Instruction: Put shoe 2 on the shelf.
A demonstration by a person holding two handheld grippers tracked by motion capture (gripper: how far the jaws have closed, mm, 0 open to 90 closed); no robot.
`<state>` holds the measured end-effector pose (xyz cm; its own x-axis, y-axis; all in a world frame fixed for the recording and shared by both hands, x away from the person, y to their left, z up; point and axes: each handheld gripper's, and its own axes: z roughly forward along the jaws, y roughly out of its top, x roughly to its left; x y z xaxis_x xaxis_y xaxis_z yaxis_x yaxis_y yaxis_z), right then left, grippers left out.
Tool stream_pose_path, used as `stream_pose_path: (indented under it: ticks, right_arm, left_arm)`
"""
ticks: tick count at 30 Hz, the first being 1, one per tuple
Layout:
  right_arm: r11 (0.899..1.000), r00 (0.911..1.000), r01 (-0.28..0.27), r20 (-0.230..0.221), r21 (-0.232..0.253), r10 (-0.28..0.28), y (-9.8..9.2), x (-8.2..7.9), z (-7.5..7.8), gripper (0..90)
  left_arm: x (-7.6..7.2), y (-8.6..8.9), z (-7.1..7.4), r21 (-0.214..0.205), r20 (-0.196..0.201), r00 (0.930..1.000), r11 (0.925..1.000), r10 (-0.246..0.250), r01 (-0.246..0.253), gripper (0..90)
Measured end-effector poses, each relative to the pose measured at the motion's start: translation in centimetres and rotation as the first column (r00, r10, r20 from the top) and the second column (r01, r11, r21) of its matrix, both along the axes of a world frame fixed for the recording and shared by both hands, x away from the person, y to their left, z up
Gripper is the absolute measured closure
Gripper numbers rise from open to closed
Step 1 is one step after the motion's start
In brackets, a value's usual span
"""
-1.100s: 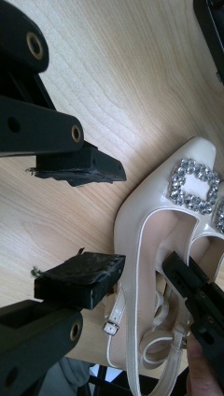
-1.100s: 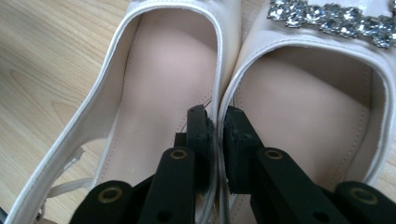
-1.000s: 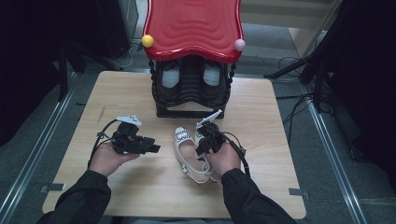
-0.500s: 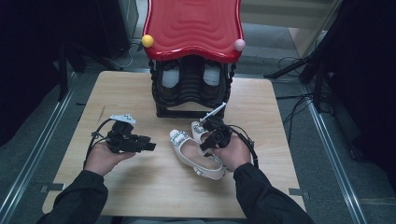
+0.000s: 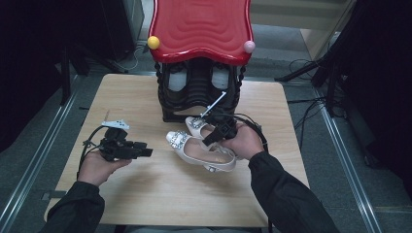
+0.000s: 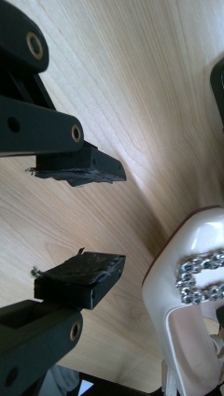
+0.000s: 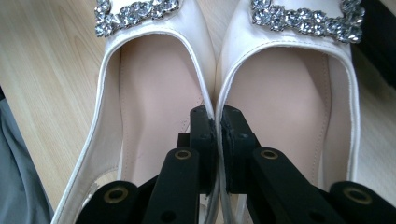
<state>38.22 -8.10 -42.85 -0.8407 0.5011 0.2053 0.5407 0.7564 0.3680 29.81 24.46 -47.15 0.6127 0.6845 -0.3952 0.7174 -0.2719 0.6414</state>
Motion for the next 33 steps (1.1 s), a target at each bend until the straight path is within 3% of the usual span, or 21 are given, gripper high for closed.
stream_pose_path:
  ticks: [7,13,24,33]
  right_arm:
    - [0.996,0.9981,-0.059,0.021,0.066,0.057,0.4,0.5,1.2,86.1]
    - [0.986,0.9936,-0.104,0.057,0.132,0.098,0.4,0.4,3.9,86.0]
    - [0.965,0.9908,-0.104,0.110,0.241,0.079,-0.1,0.0,9.8,86.1]
    - [0.935,0.9925,-0.042,0.122,0.353,-0.001,-0.8,0.3,13.8,86.1]
  left_arm:
    - [-0.4,0.9,-0.1,0.000,0.001,0.9997,0.9997,0.025,-0.025,53.3]
    - [-0.6,1.1,-0.1,0.003,0.004,0.9997,0.9997,0.023,-0.023,53.4]
    - [-0.6,0.8,-0.1,0.002,0.004,0.9997,0.9997,0.024,-0.024,53.4]
    - [-0.6,0.6,0.0,-0.009,0.015,0.9999,1.0000,0.004,-0.004,50.9]
